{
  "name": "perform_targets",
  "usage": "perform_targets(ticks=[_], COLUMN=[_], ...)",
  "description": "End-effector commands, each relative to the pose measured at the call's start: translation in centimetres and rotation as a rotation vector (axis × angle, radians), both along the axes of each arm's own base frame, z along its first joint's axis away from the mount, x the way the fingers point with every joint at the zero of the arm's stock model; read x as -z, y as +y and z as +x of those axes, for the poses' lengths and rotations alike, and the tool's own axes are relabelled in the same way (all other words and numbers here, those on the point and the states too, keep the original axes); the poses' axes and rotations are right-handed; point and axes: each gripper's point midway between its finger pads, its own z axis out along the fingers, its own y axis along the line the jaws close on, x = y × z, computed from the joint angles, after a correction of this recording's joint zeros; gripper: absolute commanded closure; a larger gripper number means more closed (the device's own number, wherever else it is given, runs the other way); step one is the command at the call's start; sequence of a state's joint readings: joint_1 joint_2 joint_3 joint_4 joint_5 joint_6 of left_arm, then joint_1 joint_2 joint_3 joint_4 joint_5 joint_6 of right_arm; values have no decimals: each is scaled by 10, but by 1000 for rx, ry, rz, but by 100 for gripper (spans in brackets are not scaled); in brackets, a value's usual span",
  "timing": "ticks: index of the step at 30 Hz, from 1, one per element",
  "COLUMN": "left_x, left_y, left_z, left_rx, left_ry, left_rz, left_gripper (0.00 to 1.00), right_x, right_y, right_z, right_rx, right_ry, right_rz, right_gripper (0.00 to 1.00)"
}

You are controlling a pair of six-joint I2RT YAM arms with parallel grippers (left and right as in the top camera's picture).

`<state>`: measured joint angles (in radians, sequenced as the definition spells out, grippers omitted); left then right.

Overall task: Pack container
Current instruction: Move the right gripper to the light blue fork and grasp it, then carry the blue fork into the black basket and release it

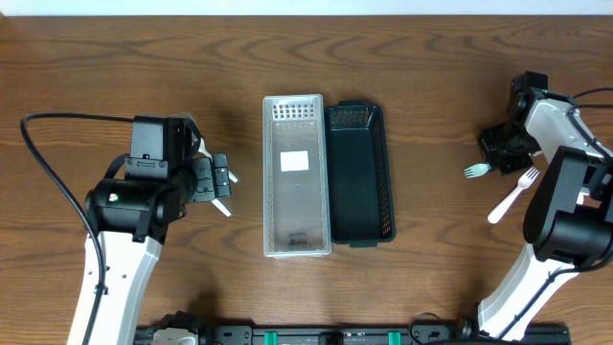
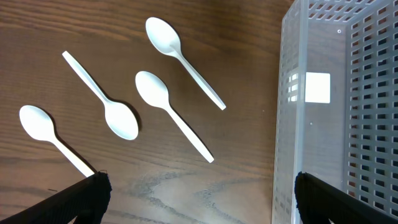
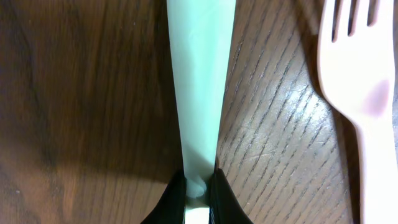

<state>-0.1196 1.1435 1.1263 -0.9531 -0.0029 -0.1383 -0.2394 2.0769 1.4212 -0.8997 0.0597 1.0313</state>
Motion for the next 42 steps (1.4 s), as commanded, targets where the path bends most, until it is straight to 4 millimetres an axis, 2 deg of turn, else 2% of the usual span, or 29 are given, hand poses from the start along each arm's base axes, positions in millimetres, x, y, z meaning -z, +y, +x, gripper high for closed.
perform_targets(ticks=[1, 5, 9, 12, 15, 18, 20, 23, 25, 29, 33, 38, 42], left_x=[-1, -1, -1, -1, -1, -1, -1, -1, -1, -1, -1, -1, 0], left_y=[1, 1, 1, 1, 1, 1, 1, 1, 1, 1, 1, 1, 1], left_z=[0, 0, 1, 1, 1, 1, 1, 1, 0, 0, 0, 0, -1], left_rx=[-7, -7, -7, -7, -7, -7, -7, -7, -7, -7, -7, -7, -7], left_ry=[-3, -3, -3, -3, -3, -3, -3, -3, -2, -3, -2, 0, 2], left_rz=[-5, -5, -5, -5, -5, -5, -5, -5, -5, -5, -5, -5, -4], left_gripper=[4, 4, 4, 4, 4, 4, 4, 4, 4, 4, 4, 4, 4], right_x=[19, 18, 6, -15, -52, -99, -134, -161, -168, -163, -145, -104, -82], right_y=[1, 3, 7, 11, 28, 61, 102, 154, 188, 242, 282, 299, 303], right_z=[-11, -10, -1, 11, 31, 50, 57, 48, 34, 5, -22, -44, -48], right_rx=[-36, -113, -223, -315, -455, -670, -858, -1036, -1120, -1214, -1304, -1364, -1377], right_ry=[61, 58, 30, -21, -114, -224, -305, -362, -371, -335, -293, -209, -190], right_rz=[13, 25, 7, -30, -72, -128, -159, -170, -155, -100, -63, -41, -32], right_gripper=[99, 99, 99, 99, 99, 99, 99, 99, 99, 99, 99, 99, 98])
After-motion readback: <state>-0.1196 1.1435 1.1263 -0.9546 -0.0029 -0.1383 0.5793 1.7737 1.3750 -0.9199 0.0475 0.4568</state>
